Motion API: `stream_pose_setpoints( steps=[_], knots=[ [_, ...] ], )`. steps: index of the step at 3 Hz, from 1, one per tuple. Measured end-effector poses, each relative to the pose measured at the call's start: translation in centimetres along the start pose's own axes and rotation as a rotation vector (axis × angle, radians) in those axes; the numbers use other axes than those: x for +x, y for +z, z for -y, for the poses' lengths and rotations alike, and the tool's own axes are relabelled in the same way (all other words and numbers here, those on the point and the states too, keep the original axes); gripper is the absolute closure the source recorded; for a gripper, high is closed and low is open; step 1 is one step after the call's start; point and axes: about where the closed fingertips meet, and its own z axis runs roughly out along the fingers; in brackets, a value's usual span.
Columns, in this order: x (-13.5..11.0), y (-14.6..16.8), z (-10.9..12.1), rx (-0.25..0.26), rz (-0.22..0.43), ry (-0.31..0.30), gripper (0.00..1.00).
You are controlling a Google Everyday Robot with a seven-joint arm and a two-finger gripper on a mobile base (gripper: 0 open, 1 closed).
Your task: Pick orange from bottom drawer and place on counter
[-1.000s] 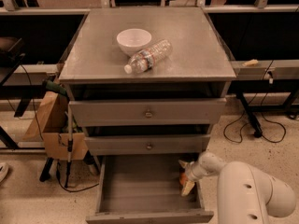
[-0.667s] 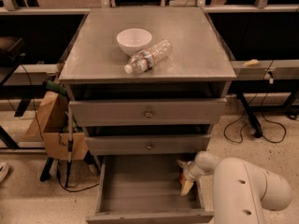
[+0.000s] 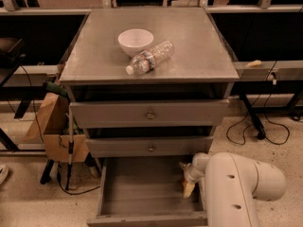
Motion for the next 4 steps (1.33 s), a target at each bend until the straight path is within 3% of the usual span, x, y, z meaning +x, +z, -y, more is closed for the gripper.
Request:
stream_pose_setpoints(
  steps=[4],
  knots=[
    [2.0,1.0,-0.6,-0.060,-0.029,0.084,0.00]
  ],
)
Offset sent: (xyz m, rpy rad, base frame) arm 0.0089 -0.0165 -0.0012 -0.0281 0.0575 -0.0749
